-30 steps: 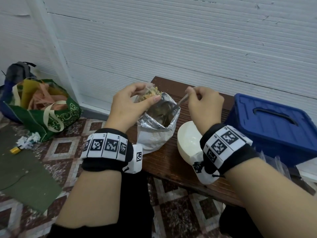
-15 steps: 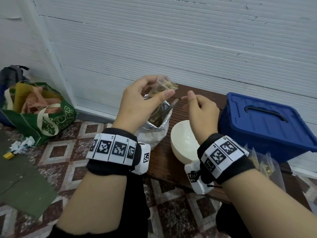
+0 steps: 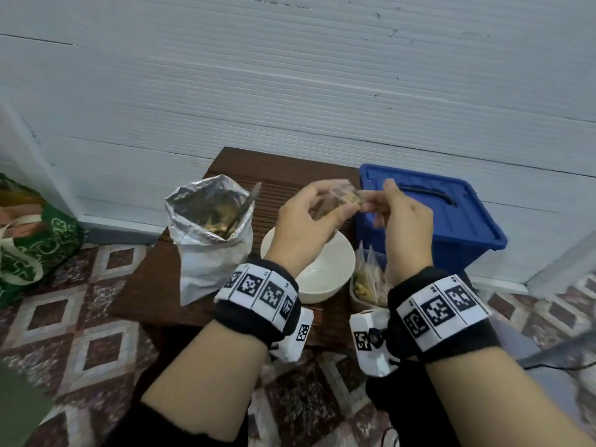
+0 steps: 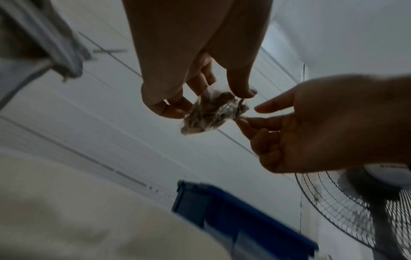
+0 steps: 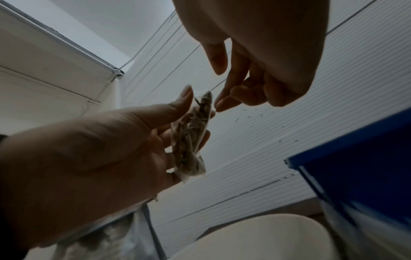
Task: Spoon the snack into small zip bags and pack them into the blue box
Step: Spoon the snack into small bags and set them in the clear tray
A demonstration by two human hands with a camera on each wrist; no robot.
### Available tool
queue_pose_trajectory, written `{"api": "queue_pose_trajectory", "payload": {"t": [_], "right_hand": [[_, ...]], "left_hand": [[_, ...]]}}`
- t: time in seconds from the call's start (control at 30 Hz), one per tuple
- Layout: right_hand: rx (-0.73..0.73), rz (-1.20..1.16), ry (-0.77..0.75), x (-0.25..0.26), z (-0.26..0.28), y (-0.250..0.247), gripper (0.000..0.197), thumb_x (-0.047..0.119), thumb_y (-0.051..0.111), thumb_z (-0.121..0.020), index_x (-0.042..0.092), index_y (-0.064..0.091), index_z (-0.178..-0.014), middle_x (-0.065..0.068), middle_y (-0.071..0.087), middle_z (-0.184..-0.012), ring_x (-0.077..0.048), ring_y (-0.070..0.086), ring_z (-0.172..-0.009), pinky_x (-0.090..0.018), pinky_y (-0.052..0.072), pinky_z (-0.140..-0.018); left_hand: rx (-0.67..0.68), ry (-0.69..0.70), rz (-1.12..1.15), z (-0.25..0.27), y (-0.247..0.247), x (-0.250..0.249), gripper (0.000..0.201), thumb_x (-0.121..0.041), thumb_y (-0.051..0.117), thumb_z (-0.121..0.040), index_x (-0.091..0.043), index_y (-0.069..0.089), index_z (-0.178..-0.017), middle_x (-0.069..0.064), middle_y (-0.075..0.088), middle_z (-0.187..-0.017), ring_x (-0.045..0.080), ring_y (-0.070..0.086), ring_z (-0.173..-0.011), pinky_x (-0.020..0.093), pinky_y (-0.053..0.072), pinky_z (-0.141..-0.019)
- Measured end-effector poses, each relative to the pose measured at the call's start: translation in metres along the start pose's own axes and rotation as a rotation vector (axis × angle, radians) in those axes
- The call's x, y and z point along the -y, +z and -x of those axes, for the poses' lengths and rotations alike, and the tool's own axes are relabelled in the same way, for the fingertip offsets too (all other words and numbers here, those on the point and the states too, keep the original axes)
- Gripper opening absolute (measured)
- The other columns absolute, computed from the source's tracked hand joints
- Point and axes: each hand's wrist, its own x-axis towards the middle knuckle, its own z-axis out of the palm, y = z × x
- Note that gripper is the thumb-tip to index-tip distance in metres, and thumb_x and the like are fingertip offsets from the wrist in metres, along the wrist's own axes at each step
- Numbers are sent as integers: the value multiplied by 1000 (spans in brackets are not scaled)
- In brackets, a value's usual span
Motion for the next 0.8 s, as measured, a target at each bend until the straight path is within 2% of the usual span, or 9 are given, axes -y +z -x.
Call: {"api": "queue_pose_trajectory", "payload": {"t": [0.07, 0.13, 0.2, 0.27, 0.37, 0.53, 0.63, 0.73, 0.8], "right_hand": [[19, 76, 26, -10, 1, -11, 36, 28, 50, -97, 19, 72, -71, 4, 68, -68, -4, 57, -64, -18, 45, -66], [24, 118, 50, -21, 2, -19, 30, 29, 55, -94, 20, 74, -73, 4, 68, -70, -12, 63, -79, -25, 47, -76], [24, 143, 78, -29, 2, -25, 24, 27, 58, -92, 18, 75, -78, 5, 68, -71, -10, 62, -78, -26, 45, -75], [30, 153, 106, -34, 3, -30, 20, 27, 61, -90, 17, 75, -81, 10, 64, -64, -5, 59, -73, -22, 43, -71], [31, 178, 138, -40, 1, -35, 18, 27, 65, -87, 17, 75, -76, 12, 57, -50, -9, 57, -65, -26, 44, -67], [55, 235, 146, -43, -1, -37, 14, 27, 70, -82, 16, 76, -75, 3, 71, -72, -12, 65, -76, -37, 53, -82], [41, 226, 117, -41, -1, -38, 13, 23, 70, -82, 17, 75, -71, 5, 69, -67, -9, 61, -69, -36, 52, -77], [51, 207, 82, -36, 1, -39, 13, 19, 68, -84, 18, 75, -73, 9, 65, -59, -2, 54, -62, -31, 47, -73], [68, 194, 77, -34, 2, -40, 13, 18, 67, -85, 15, 75, -75, 13, 63, -55, 2, 54, -59, -29, 45, -72]], "left_hand": [[50, -54, -31, 2, 10, 14, 29, -15, 75, -83, -31, 65, -105, -10, 71, -95, -5, 62, -78, 9, 43, -67], [84, -91, -105, 3, 16, 27, 29, -21, 75, -82, -38, 65, -103, -14, 72, -101, -3, 63, -97, 12, 43, -81], [111, -111, -152, 4, 19, 36, 29, -24, 75, -82, -43, 65, -102, -17, 71, -103, -4, 61, -103, 18, 41, -91], [151, -129, -193, 5, 19, 41, 32, -26, 74, -83, -42, 65, -108, -20, 70, -102, -11, 58, -99, 12, 37, -89], [215, -155, -235, 7, 19, 43, 41, -29, 73, -84, -39, 61, -122, -23, 67, -106, -22, 51, -97, 1, 34, -85], [278, -155, -258, 9, 16, 41, 45, -30, 72, -84, -41, 57, -125, -16, 62, -127, -11, 51, -113, 13, 36, -92], [312, -146, -278, 10, 14, 39, 52, -29, 75, -81, -46, 53, -125, -23, 61, -120, -17, 50, -110, 15, 37, -93], [341, -172, -286, 8, 9, 41, 67, -26, 79, -77, -34, 50, -137, -20, 62, -122, -15, 51, -112, 15, 38, -93], [358, -178, -296, 8, 7, 43, 67, -26, 80, -75, -33, 51, -136, -19, 63, -122, -11, 52, -115, 19, 38, -96]]}}
